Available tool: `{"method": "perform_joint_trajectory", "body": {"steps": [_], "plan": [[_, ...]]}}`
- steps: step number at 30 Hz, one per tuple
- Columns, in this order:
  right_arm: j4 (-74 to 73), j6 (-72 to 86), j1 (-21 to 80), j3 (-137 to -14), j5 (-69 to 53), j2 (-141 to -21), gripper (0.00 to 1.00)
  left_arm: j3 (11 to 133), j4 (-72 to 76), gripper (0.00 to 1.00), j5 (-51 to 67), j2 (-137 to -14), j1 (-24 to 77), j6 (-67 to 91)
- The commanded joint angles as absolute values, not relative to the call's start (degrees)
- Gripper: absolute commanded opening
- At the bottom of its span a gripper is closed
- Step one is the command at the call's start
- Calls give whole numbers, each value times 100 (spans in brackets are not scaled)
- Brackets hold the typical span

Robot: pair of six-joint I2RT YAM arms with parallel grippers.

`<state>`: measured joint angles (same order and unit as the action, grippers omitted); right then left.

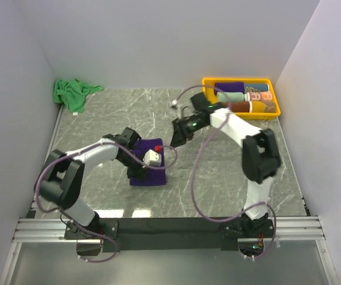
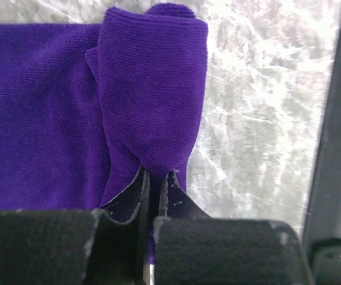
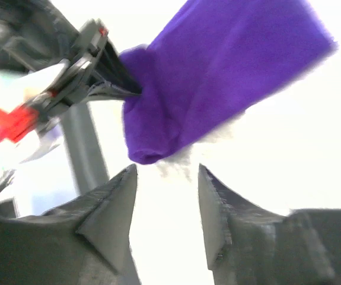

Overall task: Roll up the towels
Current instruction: Roll the towel

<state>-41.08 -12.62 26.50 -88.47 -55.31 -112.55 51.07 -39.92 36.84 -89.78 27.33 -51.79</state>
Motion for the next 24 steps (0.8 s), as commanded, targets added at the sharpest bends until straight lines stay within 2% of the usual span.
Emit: {"method": "perform_joint_trajectory", "body": {"steps": [1,6,10,14,18,19,20,24], "plan": [[-3174,-888,2173,-8151,-4931,-10268,50,5473,-5413,1,3867,-9807,2497,-5511],[-3242,-782,1644,-7358,-5149,-9045,41,6335,-6212,1,3990,-11211,2136,-5687],[-3401,-1028,1740,-6673,-5133,-8202,38,7353,-6653,1,4060,-12048,1908,-5643],[-3972,-1930,2099,-6504,-4818,-7780,31,8032,-7092,1,3991,-12673,1802,-5616],[-3807,-2320,3109,-6355,-3589,-7576,38,8437,-7286,1,3797,-13069,1784,-5564],[-3640,-2355,3555,-6311,-3316,-7611,44,8490,-7277,1,3762,-13095,1784,-5546],[-3491,-2503,3777,-6337,-2739,-7751,46,8490,-7251,1,3736,-13122,1784,-5511],[-3006,-3049,4876,-6880,-1698,-8515,52,8376,-7181,1,3709,-13148,1775,-5423]]}}
